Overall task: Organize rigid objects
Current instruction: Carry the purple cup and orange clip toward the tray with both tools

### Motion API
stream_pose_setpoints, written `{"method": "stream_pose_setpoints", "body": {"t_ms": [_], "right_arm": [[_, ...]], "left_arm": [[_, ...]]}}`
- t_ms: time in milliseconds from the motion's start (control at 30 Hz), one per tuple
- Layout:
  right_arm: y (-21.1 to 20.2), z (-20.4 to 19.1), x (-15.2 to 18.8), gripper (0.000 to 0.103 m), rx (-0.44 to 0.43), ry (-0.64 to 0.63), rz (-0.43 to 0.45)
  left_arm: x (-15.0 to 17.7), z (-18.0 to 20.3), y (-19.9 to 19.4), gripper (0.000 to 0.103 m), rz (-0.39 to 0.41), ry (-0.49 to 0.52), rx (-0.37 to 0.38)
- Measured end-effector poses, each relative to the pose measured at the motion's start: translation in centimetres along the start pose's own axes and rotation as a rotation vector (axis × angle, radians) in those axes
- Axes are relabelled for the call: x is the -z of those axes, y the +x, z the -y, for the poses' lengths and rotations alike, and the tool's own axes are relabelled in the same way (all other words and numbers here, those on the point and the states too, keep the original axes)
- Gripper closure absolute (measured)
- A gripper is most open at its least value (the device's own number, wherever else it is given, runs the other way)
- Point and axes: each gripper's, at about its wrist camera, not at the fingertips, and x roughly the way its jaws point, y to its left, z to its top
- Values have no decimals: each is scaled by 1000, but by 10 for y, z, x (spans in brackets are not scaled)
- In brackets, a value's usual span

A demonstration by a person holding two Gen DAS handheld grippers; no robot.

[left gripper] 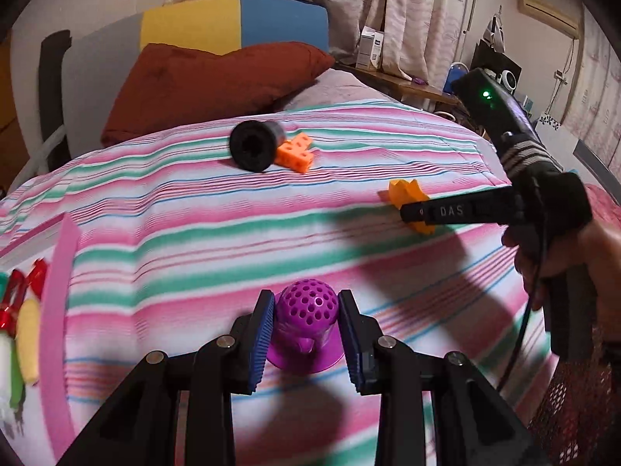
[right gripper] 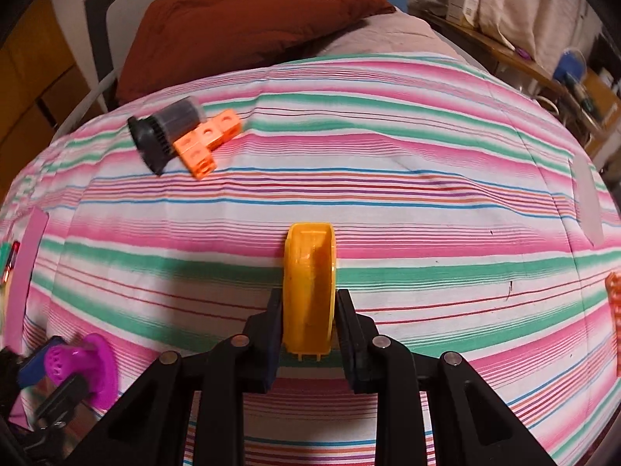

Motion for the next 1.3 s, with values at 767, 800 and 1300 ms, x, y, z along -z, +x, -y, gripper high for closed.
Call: {"method": "stream_pose_setpoints", "body": {"t_ms": [767, 800, 1300], "right_arm": [[-8, -59, 19, 77, -54, -166, 39], [-8, -62, 20, 77, -60, -171, 39], [-22, -95, 33, 77, -115, -215, 81]], "left_arm": [[53, -55, -98, 70, 92, -27, -71], [56, -60, -102, 70, 94, -37, -75], [94, -143, -161, 70, 154, -204, -225]]}}
